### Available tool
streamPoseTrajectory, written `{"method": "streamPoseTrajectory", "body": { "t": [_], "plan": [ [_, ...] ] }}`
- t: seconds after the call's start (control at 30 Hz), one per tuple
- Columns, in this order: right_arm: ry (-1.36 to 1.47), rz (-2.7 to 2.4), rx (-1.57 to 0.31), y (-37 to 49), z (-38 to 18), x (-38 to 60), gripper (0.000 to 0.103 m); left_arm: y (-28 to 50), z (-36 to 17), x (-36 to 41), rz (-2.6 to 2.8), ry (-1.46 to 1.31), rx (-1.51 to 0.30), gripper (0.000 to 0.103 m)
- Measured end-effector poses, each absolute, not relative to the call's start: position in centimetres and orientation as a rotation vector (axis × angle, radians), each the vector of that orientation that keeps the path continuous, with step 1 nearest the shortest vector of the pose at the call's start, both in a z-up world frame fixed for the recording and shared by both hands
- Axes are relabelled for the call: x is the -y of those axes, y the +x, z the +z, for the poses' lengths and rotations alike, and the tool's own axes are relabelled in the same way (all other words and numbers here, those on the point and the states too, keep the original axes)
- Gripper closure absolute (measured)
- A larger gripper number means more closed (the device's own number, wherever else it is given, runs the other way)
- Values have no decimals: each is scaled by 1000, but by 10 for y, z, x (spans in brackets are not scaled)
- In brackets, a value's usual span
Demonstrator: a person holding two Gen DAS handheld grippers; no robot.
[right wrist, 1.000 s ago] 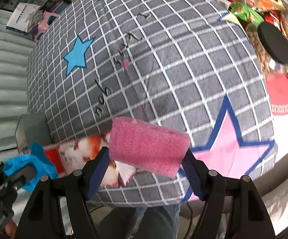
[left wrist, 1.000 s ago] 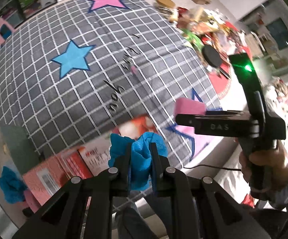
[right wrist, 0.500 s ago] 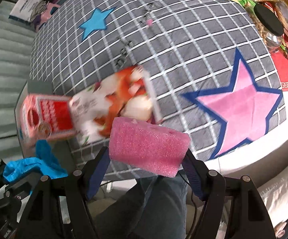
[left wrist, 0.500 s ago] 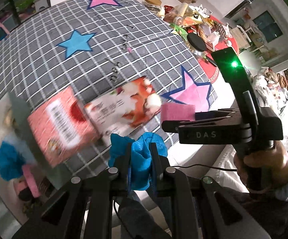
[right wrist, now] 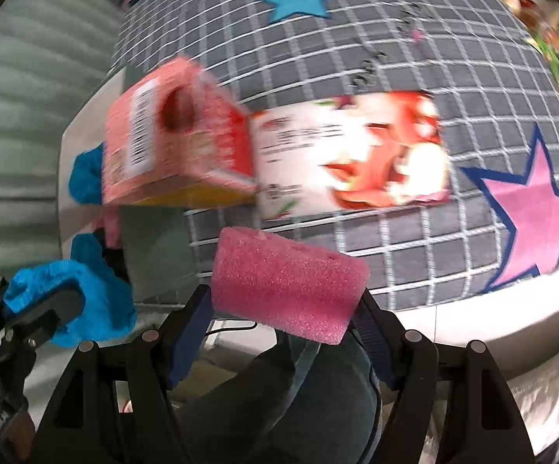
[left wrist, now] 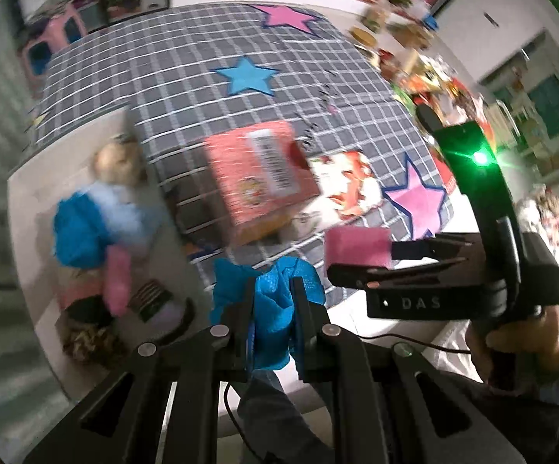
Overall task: Organize soft objects
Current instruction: 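Lift the pink foam block and blue cloth and carry them over the box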
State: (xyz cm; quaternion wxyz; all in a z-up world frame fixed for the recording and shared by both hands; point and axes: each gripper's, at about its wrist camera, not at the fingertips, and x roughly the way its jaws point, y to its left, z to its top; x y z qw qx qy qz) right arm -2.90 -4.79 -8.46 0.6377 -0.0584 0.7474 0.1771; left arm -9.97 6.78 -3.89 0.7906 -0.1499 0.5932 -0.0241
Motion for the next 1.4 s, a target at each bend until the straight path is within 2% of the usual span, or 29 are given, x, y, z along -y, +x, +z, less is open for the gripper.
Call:
{"method": "streamPoseTrajectory", "body": {
  "t": [0.6, 1.03, 1.4],
  "plan": [
    [-374, 670, -1640, -58, -67, -87, 30, -163, -50, -179, 285, -529, -1207, 87],
    [-433, 765, -1610, -47, -66, -168, 30, -142, -64, -229, 461, -555, -1205, 87],
    [-446, 764, -1600, -19, -66, -198, 30, -125, -78, -249, 512, -575, -1225, 87]
  ]
}}
